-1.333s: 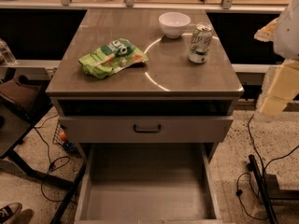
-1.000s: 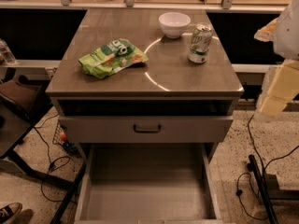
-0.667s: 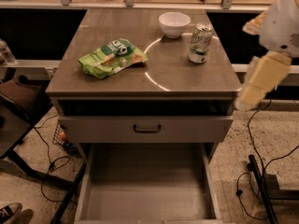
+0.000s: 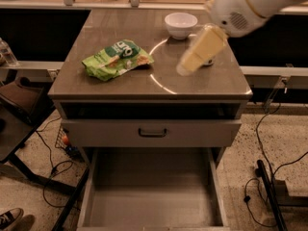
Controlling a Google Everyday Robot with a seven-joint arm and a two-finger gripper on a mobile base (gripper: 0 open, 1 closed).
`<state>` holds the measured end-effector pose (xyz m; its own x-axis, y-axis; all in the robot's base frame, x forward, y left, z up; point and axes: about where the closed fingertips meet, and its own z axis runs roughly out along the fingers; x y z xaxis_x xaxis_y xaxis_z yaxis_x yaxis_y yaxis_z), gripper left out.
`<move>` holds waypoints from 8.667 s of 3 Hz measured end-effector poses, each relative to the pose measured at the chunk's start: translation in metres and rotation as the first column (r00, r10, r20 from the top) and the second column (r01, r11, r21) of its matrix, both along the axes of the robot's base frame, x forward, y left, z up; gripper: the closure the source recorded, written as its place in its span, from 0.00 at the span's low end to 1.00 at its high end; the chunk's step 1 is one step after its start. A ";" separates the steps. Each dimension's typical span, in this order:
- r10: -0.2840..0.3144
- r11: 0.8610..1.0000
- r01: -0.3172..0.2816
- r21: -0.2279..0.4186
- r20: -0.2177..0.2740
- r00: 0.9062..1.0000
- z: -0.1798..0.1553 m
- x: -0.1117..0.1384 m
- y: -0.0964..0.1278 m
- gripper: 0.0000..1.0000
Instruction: Place green rice chip bag into middle drawer
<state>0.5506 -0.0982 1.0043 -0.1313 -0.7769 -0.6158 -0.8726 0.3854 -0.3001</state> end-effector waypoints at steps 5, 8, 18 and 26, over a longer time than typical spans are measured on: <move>0.348 0.936 -0.340 -0.093 0.093 0.933 -0.006 0.106 0.193 0.00; 0.479 0.875 -0.475 -0.095 0.017 0.878 -0.090 0.153 0.272 0.00; 0.555 0.821 -0.551 -0.149 -0.014 0.832 -0.155 0.180 0.260 1.00; 0.209 0.969 -0.221 0.108 0.111 0.972 -0.062 -0.079 0.069 1.00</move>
Offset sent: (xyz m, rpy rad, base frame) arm 0.0341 0.0396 0.0131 0.0679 -0.0297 0.0052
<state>0.4716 -0.0291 0.9426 0.0967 -0.7009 -0.7067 -0.9073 0.2298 -0.3521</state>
